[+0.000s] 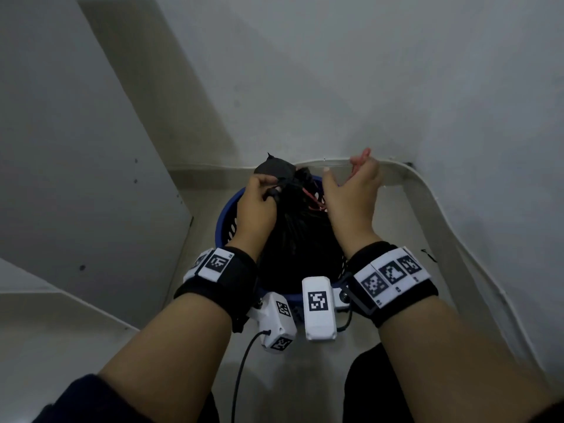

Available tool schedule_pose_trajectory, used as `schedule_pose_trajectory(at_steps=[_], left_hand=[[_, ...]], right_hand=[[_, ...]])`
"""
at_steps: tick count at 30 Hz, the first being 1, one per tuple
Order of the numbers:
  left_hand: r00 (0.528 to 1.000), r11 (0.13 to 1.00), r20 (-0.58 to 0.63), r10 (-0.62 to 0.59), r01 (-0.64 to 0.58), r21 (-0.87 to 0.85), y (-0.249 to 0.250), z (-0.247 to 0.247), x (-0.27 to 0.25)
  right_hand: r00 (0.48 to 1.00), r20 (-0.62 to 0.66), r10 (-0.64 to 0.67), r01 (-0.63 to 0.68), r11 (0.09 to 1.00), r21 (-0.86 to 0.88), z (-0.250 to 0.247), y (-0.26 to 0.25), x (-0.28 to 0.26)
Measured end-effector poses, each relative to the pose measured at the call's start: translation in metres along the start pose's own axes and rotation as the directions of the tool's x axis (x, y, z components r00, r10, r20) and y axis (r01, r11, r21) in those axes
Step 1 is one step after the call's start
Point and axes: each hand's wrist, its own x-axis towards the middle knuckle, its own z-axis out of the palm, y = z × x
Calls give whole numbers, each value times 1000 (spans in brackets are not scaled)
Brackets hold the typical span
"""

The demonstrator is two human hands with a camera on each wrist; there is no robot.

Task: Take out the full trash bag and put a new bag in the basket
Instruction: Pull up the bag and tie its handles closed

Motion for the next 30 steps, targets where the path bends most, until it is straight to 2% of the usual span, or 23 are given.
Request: schedule_pose_trajectory(at_steps=[2, 4, 5, 7, 9, 10, 12, 13, 14, 15, 17, 19, 21, 24, 26, 30], left_hand=[[1000, 998, -14, -18, 19, 67, -2, -1, 2], [997, 993, -63, -46, 53, 102, -2, 0, 5], [995, 992, -88, -53, 63, 111, -2, 1, 8], [992, 983, -115, -50, 69, 171, 0, 3, 10], [993, 972, -115, -17, 44, 233, 3, 4, 11], [995, 968, -102, 10, 16, 251, 6, 4, 10], [996, 960, -41, 82, -68, 272, 10, 3, 9], [992, 955, 14, 124, -123, 270, 12, 3, 8], [984, 948, 83, 159, -176, 266, 12, 1, 8], [972, 942, 145, 187, -219, 253, 12, -1, 8], [953, 952, 225, 201, -245, 186, 9, -8, 8], [945, 973, 267, 190, -218, 80, 2, -14, 10], [945, 982, 279, 170, -185, 28, -4, -16, 12], [973, 989, 190, 132, -143, 41, -7, -12, 10], [990, 994, 114, 86, -93, 64, -6, -7, 7], [1000, 990, 12, -19, 17, 137, 1, 0, 6]], right_hand=[[987, 112, 119, -107, 989, -106, 0, 7, 6], [941, 251, 225, -156, 951, -268, 4, 18, 12], [923, 279, 267, -175, 933, -314, 6, 23, 13], [930, 215, 298, -214, 914, -344, 8, 26, 12], [977, 76, 199, -160, 922, -354, 5, 21, 12], [994, 30, 109, -91, 929, -359, 2, 15, 11], [986, 51, -161, 168, 921, -352, 1, 1, 8], [948, 145, -282, 315, 887, -337, 4, -2, 6], [892, 288, -350, 431, 852, -298, 8, -1, 6], [826, 443, -349, 488, 836, -251, 11, 3, 6], [717, 665, -208, 441, 874, -203, 15, 14, 6], [681, 730, -61, 346, 905, -247, 15, 20, 5], [694, 719, -19, 377, 861, -341, 17, 21, 5], [745, 665, -54, 453, 773, -445, 21, 12, 9], [768, 635, -82, 433, 797, -421, 22, 8, 9], [782, 607, -140, 405, 855, -323, 17, 4, 0]])
